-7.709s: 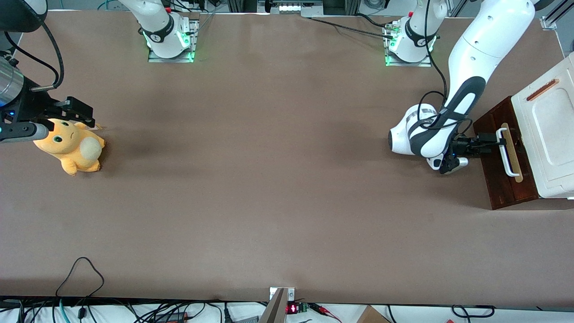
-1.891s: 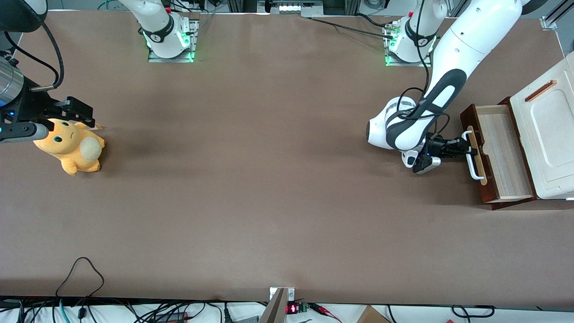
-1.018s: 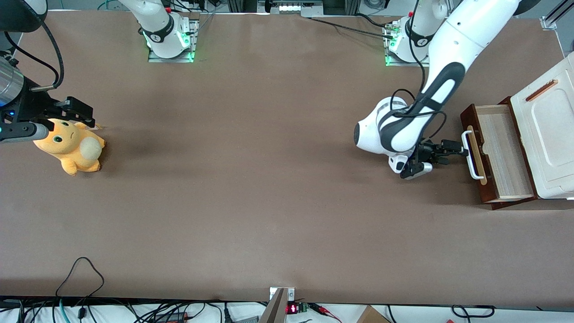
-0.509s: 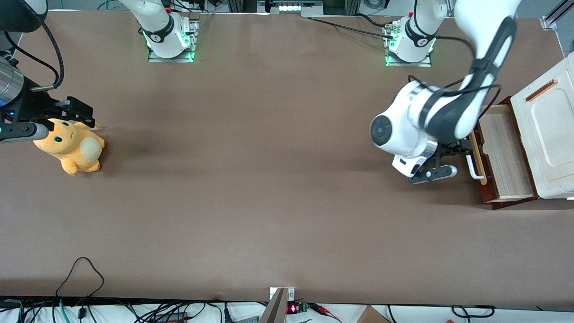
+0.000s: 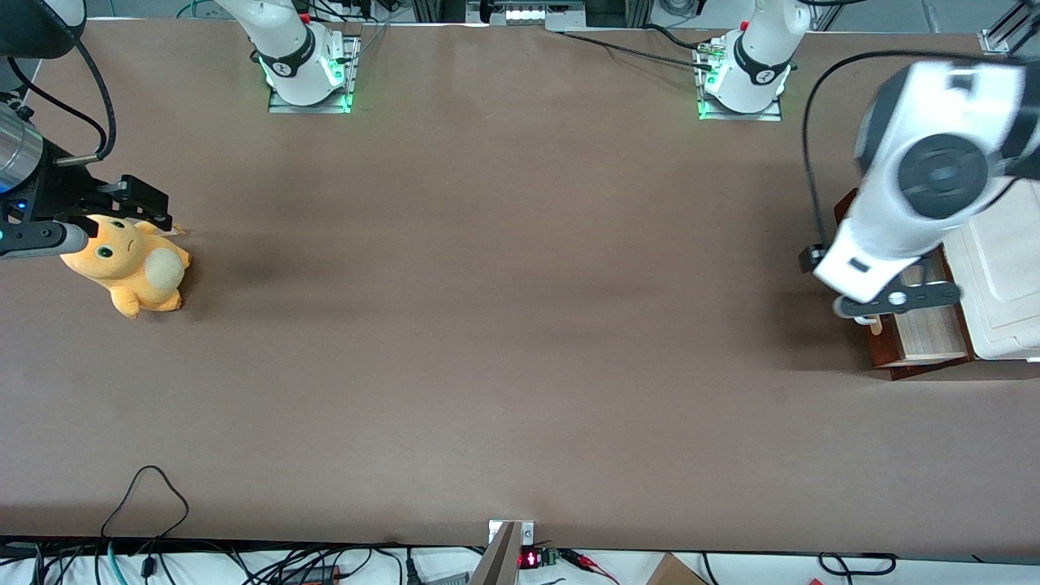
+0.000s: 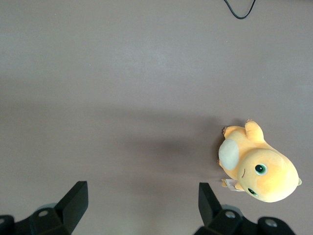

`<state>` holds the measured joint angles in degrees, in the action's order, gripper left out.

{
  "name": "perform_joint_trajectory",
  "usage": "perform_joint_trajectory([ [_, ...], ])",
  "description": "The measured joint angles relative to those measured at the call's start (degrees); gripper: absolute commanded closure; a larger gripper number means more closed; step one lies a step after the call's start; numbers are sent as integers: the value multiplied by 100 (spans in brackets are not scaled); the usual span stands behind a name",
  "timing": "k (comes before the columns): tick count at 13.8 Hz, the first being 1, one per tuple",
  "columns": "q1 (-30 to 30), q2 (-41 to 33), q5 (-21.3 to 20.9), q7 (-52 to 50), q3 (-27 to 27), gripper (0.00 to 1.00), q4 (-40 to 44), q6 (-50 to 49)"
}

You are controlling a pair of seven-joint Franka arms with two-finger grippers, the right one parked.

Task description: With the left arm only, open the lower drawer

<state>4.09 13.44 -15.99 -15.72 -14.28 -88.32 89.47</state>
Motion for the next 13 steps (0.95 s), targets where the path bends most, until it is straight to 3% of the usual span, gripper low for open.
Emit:
perform_joint_trajectory([
  [4, -93, -426, 1160, 1304, 930, 0, 9, 308],
  [10, -248, -602, 1274, 1574, 1111, 0, -163, 335],
  [13, -259, -617, 1549, 1574, 1129, 0, -163, 399],
])
